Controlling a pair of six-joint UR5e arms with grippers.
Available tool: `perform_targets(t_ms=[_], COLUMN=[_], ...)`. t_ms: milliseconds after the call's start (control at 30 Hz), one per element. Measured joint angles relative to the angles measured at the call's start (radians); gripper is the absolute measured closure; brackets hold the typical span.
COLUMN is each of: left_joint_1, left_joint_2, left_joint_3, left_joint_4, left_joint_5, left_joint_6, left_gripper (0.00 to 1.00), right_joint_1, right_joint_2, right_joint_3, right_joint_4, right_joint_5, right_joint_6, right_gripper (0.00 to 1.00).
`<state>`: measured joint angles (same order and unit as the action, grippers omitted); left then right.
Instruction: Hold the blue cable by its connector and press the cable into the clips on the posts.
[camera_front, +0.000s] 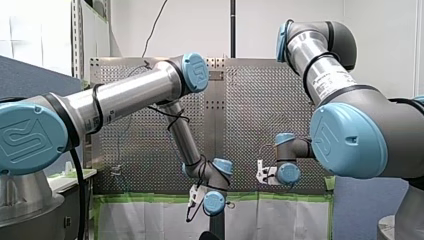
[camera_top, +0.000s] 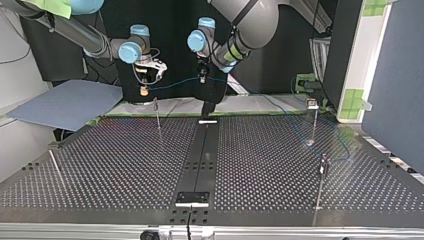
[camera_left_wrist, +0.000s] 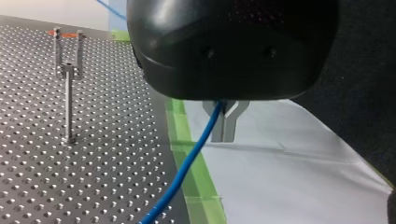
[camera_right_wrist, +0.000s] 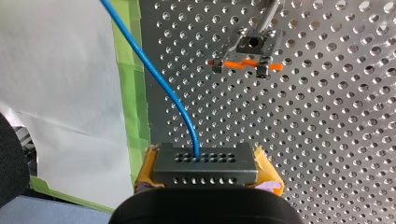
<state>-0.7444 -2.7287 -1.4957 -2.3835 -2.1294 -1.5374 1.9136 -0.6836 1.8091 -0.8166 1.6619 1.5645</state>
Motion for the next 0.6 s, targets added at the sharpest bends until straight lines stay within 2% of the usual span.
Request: perform_targets(t_ms=[200, 400, 600], left_joint_1=[-0.009, -0.024, -0.044], left_joint_2=[-0.003, -0.004, -0.004], left_joint_3=[0.020, 0.065, 0.115], left_joint_4=[-0.017, -0.053, -0.101], left_joint_5=[0.006, 0.000, -0.015], left_joint_6=[-0.022, -0.063, -0.083], left_gripper=[1.00, 1.00, 1.00], right_joint_1=[-0.002, -0.004, -0.018], right_joint_2=[0.000, 0.001, 0.001], right_joint_3=[0.001, 0.007, 0.008], right_joint_4=[0.005, 0.005, 0.001], right_joint_5=[-0.004, -0.008, -0.024], right_joint_6=[0.004, 0.002, 0.006], right_gripper=[1.00, 1.00, 1.00])
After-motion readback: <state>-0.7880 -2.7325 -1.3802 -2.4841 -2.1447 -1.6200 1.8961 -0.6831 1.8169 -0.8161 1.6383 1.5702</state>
